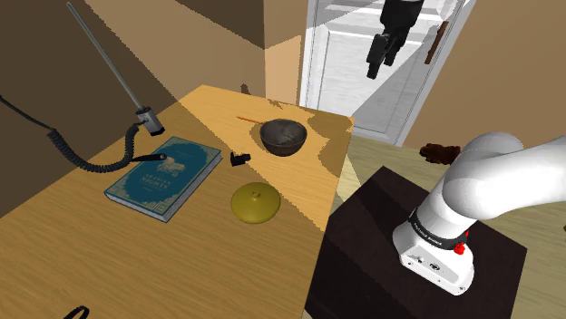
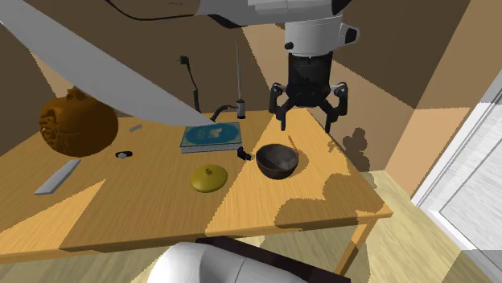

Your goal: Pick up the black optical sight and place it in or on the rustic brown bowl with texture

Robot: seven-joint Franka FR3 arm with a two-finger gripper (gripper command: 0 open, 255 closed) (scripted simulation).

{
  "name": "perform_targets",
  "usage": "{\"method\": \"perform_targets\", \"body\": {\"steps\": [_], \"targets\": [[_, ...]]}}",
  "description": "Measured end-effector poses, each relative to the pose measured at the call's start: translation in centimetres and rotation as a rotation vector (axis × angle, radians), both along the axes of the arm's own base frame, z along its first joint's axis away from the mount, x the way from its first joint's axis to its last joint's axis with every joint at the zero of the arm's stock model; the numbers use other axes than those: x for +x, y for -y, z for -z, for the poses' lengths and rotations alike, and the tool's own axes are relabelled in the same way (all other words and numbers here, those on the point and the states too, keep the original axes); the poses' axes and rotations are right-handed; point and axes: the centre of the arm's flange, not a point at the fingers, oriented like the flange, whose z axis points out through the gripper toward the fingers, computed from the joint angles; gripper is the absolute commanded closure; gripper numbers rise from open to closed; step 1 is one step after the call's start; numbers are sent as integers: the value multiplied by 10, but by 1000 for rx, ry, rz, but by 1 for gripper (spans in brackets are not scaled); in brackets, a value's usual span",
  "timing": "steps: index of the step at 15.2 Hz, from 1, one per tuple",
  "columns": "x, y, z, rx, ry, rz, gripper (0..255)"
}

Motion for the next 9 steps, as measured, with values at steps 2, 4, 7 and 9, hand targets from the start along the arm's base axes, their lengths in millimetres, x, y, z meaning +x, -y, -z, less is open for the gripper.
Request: {"method": "perform_targets", "body": {"steps": [2,4,7,9], "targets": [[5,0,3,1,-2,-10,0],[20,-3,14,3,-7,-46,0],[52,-11,38,7,-15,-109,0],[71,-22,52,10,-20,-153,0]]}}
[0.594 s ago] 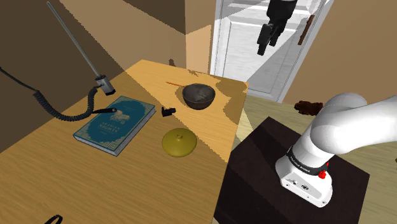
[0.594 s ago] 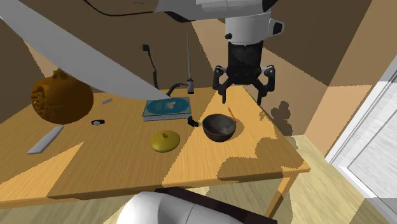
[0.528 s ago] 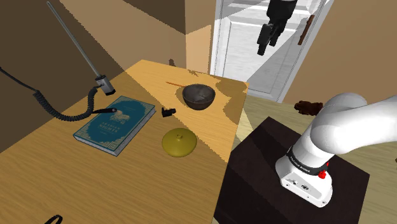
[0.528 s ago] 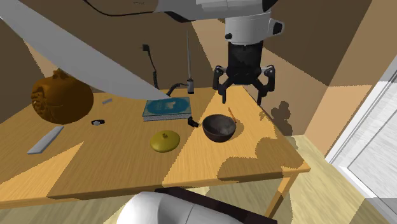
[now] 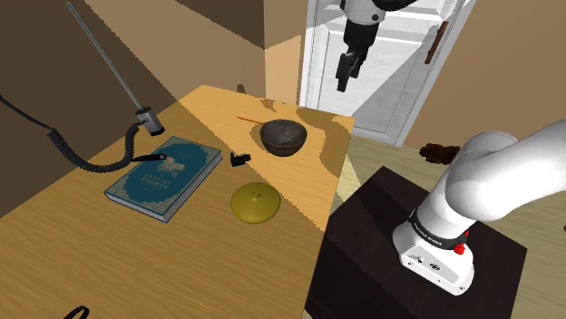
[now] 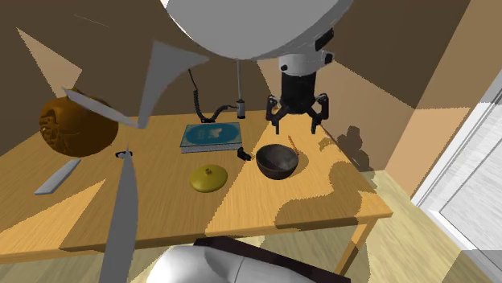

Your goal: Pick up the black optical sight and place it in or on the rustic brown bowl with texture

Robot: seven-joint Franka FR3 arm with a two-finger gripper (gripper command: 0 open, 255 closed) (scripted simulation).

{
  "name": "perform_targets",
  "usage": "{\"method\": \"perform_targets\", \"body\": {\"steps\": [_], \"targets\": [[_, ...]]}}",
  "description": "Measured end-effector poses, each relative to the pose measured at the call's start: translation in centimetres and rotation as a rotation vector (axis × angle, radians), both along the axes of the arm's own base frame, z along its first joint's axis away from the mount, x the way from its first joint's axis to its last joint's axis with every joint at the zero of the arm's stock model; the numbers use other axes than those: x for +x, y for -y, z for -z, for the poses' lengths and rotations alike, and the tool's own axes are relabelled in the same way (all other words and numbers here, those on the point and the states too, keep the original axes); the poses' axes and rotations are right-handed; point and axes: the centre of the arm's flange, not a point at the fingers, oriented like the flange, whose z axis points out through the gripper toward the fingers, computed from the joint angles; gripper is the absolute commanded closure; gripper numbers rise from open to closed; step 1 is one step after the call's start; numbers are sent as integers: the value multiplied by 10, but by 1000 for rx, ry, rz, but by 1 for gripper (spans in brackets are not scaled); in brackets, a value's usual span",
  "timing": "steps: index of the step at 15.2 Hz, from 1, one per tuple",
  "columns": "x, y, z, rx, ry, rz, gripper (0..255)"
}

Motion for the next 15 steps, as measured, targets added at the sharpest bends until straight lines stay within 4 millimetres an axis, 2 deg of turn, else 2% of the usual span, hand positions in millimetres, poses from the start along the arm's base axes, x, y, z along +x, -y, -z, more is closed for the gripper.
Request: {"method": "perform_targets", "body": {"steps": [3,8,15], "targets": [[30,-8,27,4,-8,-65,0],[77,-33,69,11,-22,-176,0],[136,-76,121,22,-40,-330,0]]}}
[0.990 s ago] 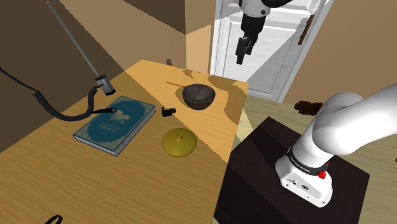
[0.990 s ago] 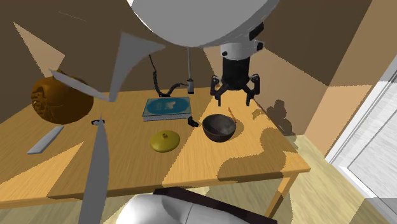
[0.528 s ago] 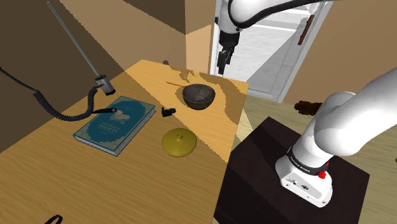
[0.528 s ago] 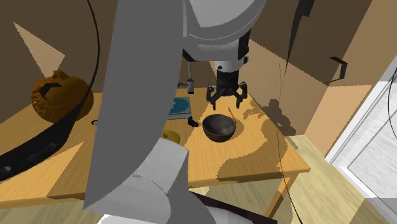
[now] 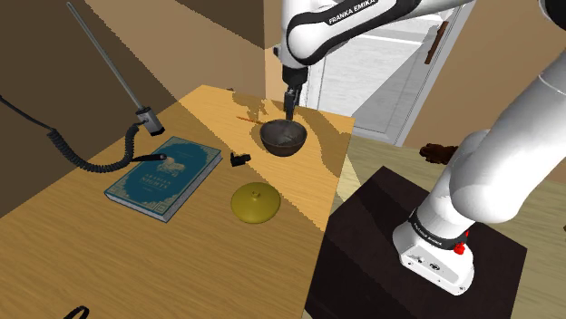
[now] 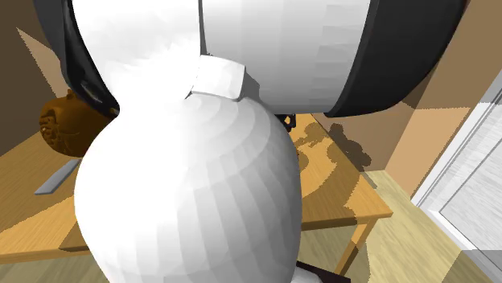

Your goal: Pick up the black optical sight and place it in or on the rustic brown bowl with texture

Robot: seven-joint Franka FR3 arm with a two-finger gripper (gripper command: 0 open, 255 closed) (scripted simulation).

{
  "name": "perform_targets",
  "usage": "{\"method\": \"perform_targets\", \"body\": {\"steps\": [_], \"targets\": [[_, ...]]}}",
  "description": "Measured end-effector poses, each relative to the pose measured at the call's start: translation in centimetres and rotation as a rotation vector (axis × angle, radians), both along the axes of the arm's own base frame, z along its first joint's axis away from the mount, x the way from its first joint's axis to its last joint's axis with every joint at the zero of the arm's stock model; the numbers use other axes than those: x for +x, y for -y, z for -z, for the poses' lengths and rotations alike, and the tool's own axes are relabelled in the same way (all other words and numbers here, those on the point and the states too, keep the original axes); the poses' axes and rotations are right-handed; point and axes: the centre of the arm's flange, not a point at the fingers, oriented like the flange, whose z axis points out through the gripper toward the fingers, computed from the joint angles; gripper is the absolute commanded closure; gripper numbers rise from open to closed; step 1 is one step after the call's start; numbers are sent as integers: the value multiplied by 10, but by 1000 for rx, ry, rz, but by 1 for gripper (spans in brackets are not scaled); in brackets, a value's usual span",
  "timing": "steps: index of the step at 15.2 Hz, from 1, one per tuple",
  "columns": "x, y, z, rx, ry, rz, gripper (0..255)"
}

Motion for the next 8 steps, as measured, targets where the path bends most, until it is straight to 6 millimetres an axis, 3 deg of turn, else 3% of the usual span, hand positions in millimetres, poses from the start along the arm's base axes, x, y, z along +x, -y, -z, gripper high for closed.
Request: {"method": "perform_targets", "body": {"steps": [8], "targets": [[58,-60,67,11,-22,-176,0]]}}
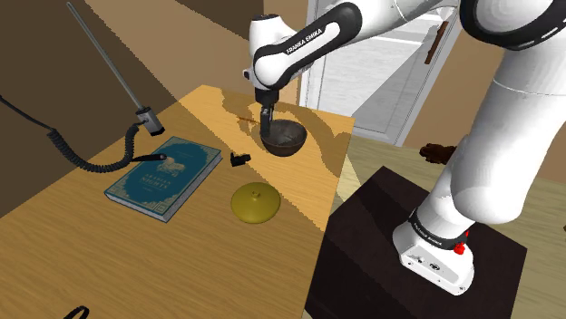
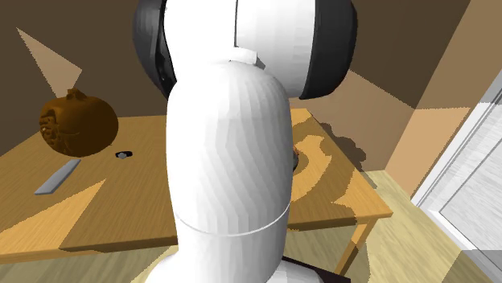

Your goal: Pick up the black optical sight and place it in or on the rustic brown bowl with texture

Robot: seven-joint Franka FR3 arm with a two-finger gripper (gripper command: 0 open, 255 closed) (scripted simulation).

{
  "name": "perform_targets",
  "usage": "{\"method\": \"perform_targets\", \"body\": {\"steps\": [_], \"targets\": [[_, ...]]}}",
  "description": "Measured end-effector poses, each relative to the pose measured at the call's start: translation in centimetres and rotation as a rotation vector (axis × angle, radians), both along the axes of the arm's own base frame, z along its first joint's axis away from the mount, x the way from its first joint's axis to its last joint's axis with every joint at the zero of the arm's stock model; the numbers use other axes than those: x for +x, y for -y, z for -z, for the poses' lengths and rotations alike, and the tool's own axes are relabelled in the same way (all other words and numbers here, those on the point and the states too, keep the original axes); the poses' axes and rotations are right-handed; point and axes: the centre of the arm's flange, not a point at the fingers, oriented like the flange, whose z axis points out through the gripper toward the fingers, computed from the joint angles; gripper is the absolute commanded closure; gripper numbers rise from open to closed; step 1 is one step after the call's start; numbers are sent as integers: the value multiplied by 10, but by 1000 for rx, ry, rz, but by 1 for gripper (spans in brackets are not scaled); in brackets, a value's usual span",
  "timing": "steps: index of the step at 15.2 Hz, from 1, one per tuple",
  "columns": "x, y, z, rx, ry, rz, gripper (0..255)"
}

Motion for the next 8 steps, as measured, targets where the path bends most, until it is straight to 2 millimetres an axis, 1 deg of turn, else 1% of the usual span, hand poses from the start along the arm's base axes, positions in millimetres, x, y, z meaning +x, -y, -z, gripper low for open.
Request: {"method": "perform_targets", "body": {"steps": [2,3,5,6,8], "targets": [[9,-15,16,3,-5,-44,0],[16,-27,25,4,-8,-66,0],[28,-42,40,7,-13,-110,0],[35,-53,51,9,-15,-132,0],[42,-68,66,12,-21,-171,0]]}}
